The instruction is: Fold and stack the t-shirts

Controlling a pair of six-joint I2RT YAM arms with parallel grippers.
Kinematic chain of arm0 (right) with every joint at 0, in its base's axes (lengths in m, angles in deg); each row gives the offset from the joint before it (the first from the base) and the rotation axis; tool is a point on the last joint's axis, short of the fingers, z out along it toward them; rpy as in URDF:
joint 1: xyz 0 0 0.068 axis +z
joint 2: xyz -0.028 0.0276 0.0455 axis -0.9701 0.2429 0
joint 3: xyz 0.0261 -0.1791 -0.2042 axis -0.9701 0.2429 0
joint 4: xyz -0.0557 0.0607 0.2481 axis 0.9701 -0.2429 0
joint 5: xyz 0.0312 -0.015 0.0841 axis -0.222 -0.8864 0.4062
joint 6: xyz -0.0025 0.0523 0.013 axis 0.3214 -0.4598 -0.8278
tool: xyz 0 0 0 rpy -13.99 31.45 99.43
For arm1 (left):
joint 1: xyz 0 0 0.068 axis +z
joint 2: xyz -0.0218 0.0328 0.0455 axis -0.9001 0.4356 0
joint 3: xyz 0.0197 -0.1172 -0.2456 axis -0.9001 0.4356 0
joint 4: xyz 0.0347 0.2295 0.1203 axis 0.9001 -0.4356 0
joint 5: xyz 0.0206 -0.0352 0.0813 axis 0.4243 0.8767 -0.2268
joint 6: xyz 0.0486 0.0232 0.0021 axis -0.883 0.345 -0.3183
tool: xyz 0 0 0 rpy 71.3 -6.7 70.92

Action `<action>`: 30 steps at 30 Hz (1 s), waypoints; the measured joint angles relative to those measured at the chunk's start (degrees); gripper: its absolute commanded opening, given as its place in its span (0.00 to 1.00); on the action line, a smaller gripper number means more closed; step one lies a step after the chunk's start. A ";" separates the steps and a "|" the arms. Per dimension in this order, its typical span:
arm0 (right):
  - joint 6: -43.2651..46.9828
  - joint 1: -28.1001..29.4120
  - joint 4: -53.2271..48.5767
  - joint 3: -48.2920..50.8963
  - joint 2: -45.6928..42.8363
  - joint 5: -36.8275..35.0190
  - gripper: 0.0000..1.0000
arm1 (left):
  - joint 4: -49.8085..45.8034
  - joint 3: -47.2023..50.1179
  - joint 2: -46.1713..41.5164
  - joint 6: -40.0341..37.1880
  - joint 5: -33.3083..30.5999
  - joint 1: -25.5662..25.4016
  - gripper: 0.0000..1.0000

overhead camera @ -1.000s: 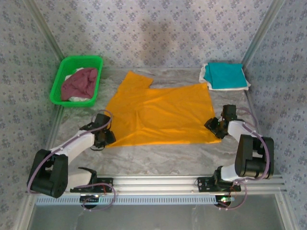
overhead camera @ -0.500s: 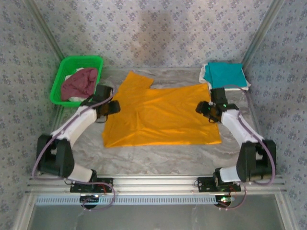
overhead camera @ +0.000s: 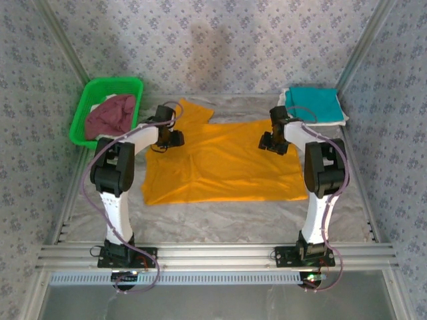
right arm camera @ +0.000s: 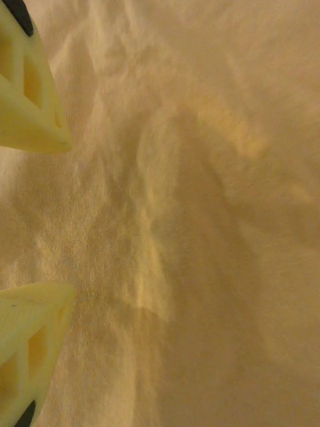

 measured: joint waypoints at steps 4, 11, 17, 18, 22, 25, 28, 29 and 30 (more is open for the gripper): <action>0.00 0.48 0.46 1.92 0.17 -0.42 0.55 | 1.40 2.49 0.02 -0.22 0.11 0.26 0.48; -1.09 1.70 4.33 10.80 -5.64 -1.51 0.55 | 5.70 8.70 -3.63 -0.15 0.68 -0.04 0.47; -3.17 2.23 3.87 17.44 -11.04 -1.88 0.56 | 5.75 12.55 -6.58 0.24 0.63 -2.03 0.46; -3.48 2.23 3.72 17.68 -11.30 -1.88 0.56 | 5.60 12.72 -6.75 0.26 0.63 -2.23 0.46; -4.15 1.90 3.26 17.77 -11.65 -1.44 0.57 | 4.22 12.52 -7.15 0.26 0.66 -2.51 0.47; -4.11 0.96 1.60 16.15 -11.65 -0.76 0.59 | 0.48 9.57 -7.17 -0.02 0.57 -2.51 0.49; -4.04 -0.31 0.66 12.22 -11.69 -0.57 0.61 | -3.26 1.05 -6.78 -1.53 0.09 -2.19 0.52; -3.93 -0.76 1.14 10.84 -11.89 -0.44 0.61 | -3.91 -3.13 -6.25 -2.12 -0.20 -1.84 0.57; -3.91 -1.22 1.95 10.01 -12.22 -0.37 0.61 | -4.00 -6.71 -5.62 -2.82 -0.31 -1.44 0.58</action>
